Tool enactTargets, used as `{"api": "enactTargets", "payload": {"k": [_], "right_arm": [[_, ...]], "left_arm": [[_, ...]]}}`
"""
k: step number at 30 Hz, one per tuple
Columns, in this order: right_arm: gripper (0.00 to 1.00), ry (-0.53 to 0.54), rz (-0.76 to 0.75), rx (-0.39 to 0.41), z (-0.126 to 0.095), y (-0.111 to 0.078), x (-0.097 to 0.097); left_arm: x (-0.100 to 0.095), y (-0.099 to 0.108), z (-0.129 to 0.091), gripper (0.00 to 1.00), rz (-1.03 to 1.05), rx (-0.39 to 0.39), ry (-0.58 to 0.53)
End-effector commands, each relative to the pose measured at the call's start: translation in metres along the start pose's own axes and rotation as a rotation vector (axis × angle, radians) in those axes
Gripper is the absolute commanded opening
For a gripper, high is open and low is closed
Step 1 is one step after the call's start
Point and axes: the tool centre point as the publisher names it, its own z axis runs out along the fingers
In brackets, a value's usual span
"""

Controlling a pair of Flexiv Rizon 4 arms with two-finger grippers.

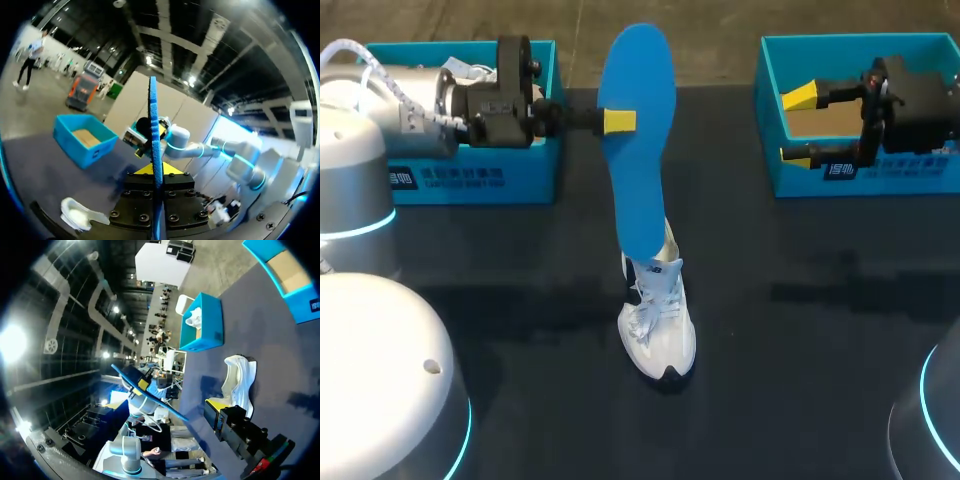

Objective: Take the shoe out of the shoebox, open the shoe tongue, remove and reinsert the insole, then place the shoe into the shoebox

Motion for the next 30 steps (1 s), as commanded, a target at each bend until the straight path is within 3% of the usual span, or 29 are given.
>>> {"api": "enactTargets", "payload": {"k": [1,17,23,30], "right_arm": [[1.0,-0.004,0.001,-0.001,0.001,-0.001,0.001],[1.0,-0.004,0.001,-0.001,0.001,-0.001,0.001],[1.0,-0.004,0.001,-0.001,0.001,-0.001,0.001],[1.0,-0.148,0.022,0.018,0.013,-0.002,0.011]], "left_arm": [[0.001,-0.001,-0.001,0.0,-0.513,0.012,0.024],[0.001,-0.001,-0.001,0.0,-0.513,0.012,0.024],[-0.014,0.011,0.006,0.0,-0.586,0.048,0.072],[-0.028,0.017,0.012,0.0,-0.692,0.069,0.103]]}}
